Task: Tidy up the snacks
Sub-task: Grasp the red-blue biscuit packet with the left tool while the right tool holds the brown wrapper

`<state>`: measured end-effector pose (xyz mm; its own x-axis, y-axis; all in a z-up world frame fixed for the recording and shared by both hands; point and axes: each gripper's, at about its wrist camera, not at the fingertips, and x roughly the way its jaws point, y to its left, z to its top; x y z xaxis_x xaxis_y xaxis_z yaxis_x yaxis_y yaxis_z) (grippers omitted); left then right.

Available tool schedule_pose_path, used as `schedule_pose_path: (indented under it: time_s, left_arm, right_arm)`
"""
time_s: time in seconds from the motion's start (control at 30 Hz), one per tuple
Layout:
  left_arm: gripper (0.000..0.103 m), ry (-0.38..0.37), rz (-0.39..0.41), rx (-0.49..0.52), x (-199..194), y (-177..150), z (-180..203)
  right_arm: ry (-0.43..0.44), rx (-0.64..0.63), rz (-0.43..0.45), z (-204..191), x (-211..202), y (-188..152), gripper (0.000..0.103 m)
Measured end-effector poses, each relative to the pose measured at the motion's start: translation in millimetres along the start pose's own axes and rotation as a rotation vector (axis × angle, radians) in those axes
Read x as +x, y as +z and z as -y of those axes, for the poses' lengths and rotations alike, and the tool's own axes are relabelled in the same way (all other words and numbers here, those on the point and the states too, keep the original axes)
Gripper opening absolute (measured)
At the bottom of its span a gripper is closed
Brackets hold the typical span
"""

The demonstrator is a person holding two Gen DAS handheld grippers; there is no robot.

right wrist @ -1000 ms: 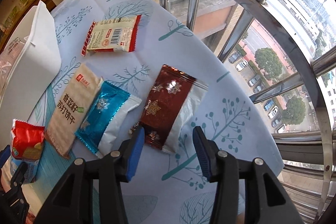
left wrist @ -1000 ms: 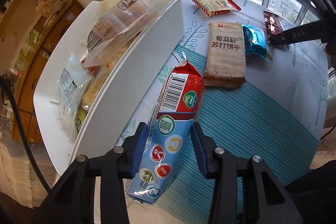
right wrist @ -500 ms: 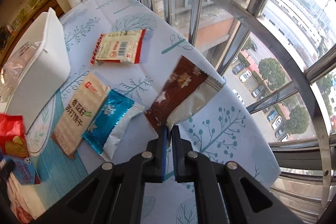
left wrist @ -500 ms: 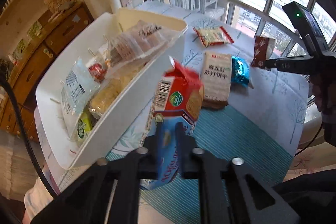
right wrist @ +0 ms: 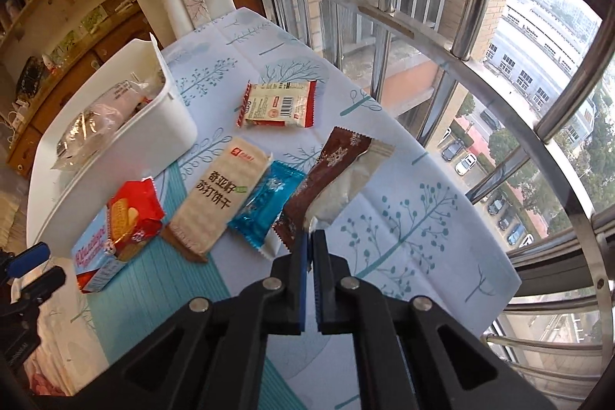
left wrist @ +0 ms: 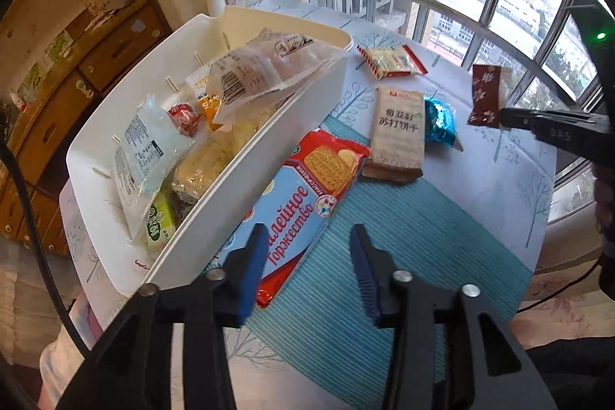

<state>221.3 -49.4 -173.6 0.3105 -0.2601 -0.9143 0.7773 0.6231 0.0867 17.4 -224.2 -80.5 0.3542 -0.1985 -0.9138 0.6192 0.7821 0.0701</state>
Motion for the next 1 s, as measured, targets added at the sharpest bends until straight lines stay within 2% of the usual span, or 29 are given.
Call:
schedule_pose_path:
  time_s: [0.03,0.1,0.17,0.4,0.53,1.0]
  left_arm:
    - [0.054,0.004,-0.006,0.006,2.4,0.1,0.0]
    - [0.055,0.011,-0.012,0.017,7.2,1.2,0.7]
    - [0.061,0.018,-0.019,0.025,12.8,3.4,1.9]
    - [0.063,0.041,-0.059,0.026,40.6,14.3,5.1]
    - [0.069,0.046,-0.090,0.011,55.9,20.7,4.5]
    - [0.077,0.066,-0.156,-0.045,94.8,39.7,0.9]
  right_arm:
    - [0.003,0.004,0.001,-0.4,-1.6,-1.6,0.002]
    - [0.011,0.017,0.005,-1.0,-5.5,-4.8,0.002]
    - [0.014,0.024,0.006,-0.4,-7.7,-7.1,0.002]
    - [0.022,0.041,0.004,3.0,-8.8,-8.1,0.003]
    - [0.025,0.043,-0.003,7.1,-6.9,-5.9,0.003]
    - [0.055,0.016,-0.049,15.6,11.5,16.4,0.003]
